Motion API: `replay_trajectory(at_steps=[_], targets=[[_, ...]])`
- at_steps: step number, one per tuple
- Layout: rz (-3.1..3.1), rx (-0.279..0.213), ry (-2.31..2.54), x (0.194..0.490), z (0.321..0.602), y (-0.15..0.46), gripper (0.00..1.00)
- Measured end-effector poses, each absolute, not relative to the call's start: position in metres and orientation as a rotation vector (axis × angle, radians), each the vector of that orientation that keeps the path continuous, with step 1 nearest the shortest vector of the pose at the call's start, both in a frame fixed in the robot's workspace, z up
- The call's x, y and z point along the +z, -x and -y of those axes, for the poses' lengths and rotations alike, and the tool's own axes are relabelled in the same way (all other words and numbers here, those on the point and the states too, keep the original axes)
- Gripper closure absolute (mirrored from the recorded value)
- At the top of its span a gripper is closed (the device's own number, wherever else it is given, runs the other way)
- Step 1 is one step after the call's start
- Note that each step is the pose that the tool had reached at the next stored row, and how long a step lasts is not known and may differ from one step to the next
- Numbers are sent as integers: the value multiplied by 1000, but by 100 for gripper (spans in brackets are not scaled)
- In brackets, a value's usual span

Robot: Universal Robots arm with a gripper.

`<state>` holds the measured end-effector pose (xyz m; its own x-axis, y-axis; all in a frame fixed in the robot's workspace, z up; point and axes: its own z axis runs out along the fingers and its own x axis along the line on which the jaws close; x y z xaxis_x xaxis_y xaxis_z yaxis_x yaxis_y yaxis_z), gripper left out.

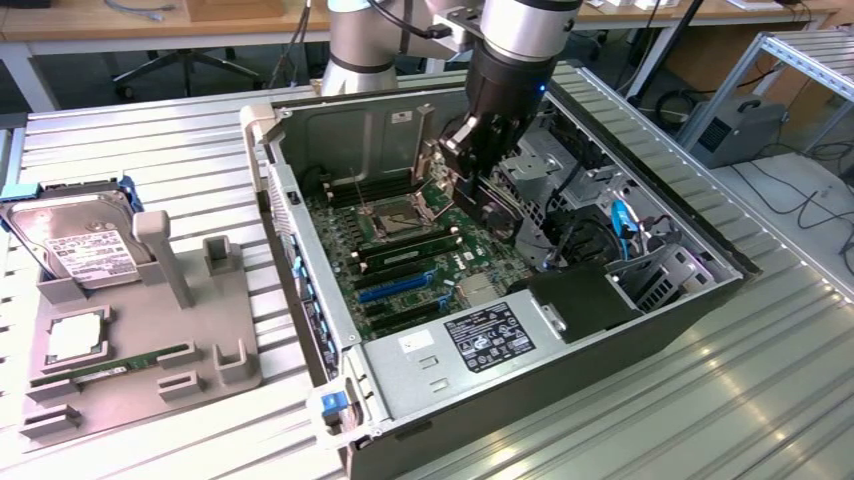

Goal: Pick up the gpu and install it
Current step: 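Insert the gpu into the slot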

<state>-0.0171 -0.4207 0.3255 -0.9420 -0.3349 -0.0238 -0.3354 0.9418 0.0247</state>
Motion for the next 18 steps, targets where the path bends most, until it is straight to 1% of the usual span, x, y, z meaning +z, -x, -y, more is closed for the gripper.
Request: replay_trajectory(at_steps=[18], targets=[[-3061,44,621,325,421,17,73]])
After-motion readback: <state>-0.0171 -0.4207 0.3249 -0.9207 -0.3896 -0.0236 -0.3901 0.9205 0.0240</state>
